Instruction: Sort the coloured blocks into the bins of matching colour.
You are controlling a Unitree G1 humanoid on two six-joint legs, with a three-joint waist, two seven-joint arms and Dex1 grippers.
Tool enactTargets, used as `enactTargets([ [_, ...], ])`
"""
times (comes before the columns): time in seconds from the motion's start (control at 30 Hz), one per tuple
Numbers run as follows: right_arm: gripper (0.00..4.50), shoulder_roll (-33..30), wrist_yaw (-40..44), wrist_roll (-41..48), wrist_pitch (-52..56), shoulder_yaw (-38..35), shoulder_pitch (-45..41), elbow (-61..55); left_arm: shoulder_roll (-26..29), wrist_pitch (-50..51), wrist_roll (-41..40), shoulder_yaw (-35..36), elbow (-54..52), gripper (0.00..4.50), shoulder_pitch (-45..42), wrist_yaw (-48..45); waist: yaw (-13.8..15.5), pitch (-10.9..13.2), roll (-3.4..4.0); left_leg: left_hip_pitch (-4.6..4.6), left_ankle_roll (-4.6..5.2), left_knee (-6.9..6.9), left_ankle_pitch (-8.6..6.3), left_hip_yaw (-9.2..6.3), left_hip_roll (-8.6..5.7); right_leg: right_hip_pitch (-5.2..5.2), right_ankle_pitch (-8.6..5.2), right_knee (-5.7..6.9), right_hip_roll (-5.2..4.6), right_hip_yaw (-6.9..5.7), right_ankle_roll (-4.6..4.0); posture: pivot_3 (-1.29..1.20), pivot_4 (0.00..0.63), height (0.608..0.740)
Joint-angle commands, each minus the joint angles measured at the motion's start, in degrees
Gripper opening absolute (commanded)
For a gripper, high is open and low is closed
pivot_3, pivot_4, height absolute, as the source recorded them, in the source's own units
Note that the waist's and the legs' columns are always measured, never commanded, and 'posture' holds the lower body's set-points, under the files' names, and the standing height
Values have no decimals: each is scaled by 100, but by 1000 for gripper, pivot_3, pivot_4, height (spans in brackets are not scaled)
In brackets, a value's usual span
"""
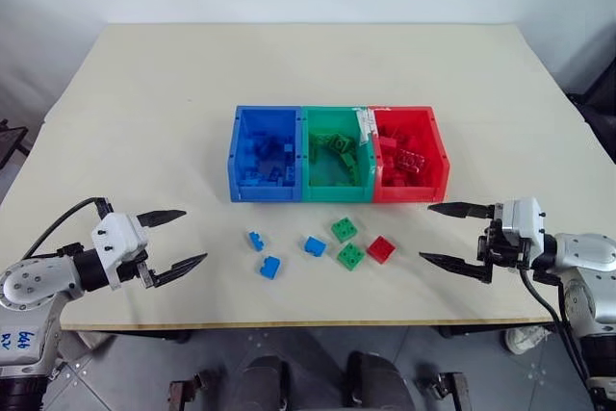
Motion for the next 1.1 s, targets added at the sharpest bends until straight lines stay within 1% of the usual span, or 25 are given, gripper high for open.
enactTargets([
  [0.03, 4500, -40, 75, 109, -7, -110, 8, -102, 3, 79, -72, 62, -227, 4468, 62, 59, 1, 0, 0, 0, 0, 0, 0, 0, 0, 0, 0, 0, 0, 0, 0, 0, 150, 740],
  [0.13, 4500, -135, 128, 154, -25, -281, 137, -21, -29, 262, -148, -106, -459, 4468, 90, -3, 21, 0, 0, -1, 1, -1, 0, 0, -1, 0, 0, 0, 0, -1, 0, 0, 150, 740],
  [0.2, 4500, -281, 215, 175, -58, -489, 275, 176, -82, 514, -376, -275, -783, 4468, 83, -104, 58, 0, 0, -2, 2, 0, -1, 0, -2, 0, 0, 0, -1, -1, 0, 0, 150, 740],
  [0.27, 4500, -530, 373, 60, -259, -695, 316, 699, -206, 744, -597, -639, -1332, 4468, 52, -154, 71, 0, 0, -3, 6, 1, -3, -1, -5, 1, 0, 0, -4, 0, 0, 0, 150, 740],
  [0.37, 4500, -728, 583, -71, -500, -707, 187, 1227, -267, 767, -479, -1125, -1836, 4468, -30, -218, 48, 0, -1, -2, 13, 3, -4, 3, -11, 6, 4, -6, -8, 7, 6, 0, 150, 740],
  [0.5, 4500, -733, 966, -275, -692, -349, -164, 1535, -333, 713, -348, -1469, -2056, 4468, -120, -208, -52, -2, 4, 7, 4, 0, -2, 18, 6, 5, 3, -7, 7, 5, 4, 0, 150, 740],
  [0.63, 4500, -596, 1375, -532, -546, 421, -756, 1501, -346, 359, -52, -1496, -1729, 4468, -40, -194, -135, -3, 6, 15, 1, 1, 1, 33, 11, 3, 2, 0, 8, 12, 3, 0, 150, 740],
  [0.83, 4500, -90, 1438, -720, -539, 1321, -1704, 1703, -277, 205, -162, -1222, -1541, 4468, 256, -300, -95, -3, 5, 7, 2, 7, 0, 24, 7, -2, 3, -1, 2, 13, 3, 0, 150, 740],
  [0.97, 4500, 183, 1438, -876, -834, 1979, -2119, 2077, -267, 80, -124, -1040, -1480, 4468, 568, -305, -77, -3, 6, -1, 2, 5, 0, 4, 3, -1, 3, -6, 1, 3, 2, 0, 150, 740],
  [1.03, 4500, 256, 1438, -876, -871, 2204, -2278, 2246, -250, 69, -128, -947, -1487, 4468, 712, -298, -85, -2, 6, -3, 2, 4, 0, 0, 1, -1, 3, -8, 1, 0, 2, 0, 150, 740],
  [1.1, 4500, 181, 1438, -814, -932, 2527, -2377, 2333, -232, 78, -150, -831, -1522, 4468, 818, -276, -89, -2, 6, -5, 3, 3, 0, 1, 1, -1, 3, -9, 1, 0, 2, 0, 150, 740],
])
